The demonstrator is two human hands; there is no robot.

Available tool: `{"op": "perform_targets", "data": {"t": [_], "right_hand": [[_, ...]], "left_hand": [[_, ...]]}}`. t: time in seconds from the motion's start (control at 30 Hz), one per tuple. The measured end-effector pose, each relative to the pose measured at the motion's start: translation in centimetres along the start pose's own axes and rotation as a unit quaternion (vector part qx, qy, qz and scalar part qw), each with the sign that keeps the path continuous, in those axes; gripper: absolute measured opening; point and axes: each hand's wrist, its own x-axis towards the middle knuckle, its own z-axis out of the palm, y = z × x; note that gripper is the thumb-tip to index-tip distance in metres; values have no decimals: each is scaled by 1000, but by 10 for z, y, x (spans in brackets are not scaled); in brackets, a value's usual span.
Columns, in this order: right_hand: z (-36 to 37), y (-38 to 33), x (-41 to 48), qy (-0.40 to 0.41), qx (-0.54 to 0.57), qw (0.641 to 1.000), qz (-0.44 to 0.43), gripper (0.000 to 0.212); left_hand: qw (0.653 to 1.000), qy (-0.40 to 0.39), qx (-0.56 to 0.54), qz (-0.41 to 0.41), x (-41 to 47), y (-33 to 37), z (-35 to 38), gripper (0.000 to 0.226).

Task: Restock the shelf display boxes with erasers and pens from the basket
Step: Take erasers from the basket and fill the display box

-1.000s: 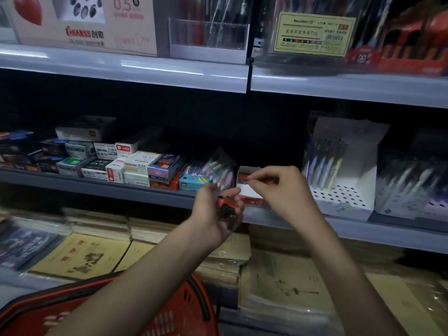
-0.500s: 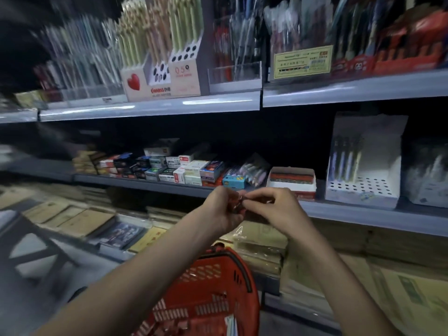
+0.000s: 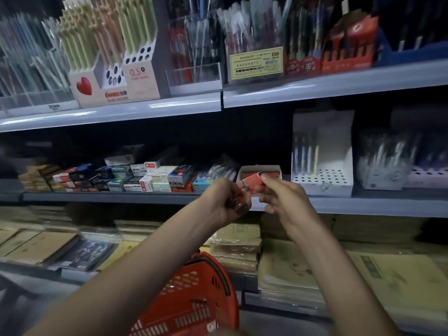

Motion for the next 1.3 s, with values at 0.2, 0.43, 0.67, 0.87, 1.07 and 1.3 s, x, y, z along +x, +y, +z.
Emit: {"op": "perform_targets", "data": {"t": [0.2, 0.43, 0.67, 0.87, 1.07, 1.3], "right_hand": [[-27, 1, 7, 42, 37, 998, 14, 13], [-22, -5, 27, 93, -71, 990, -83, 12], [15, -3, 70, 105, -124, 980, -118, 16], [13, 13, 94, 113, -214, 961, -131, 25], [17, 22, 124, 155, -394, 891, -162, 18], [41, 21, 160, 120, -529, 837, -67, 10]], "left_hand": [[998, -13, -46, 48, 37, -16, 2, 35], [980, 7, 67, 188, 73, -6, 12, 22], [927, 74, 181, 320, 103, 9, 2, 23], [907, 102, 216, 348, 121, 7, -30, 18], [854, 76, 351, 377, 135, -10, -56, 25], [854, 40, 383, 349, 159, -9, -68, 30]]}}
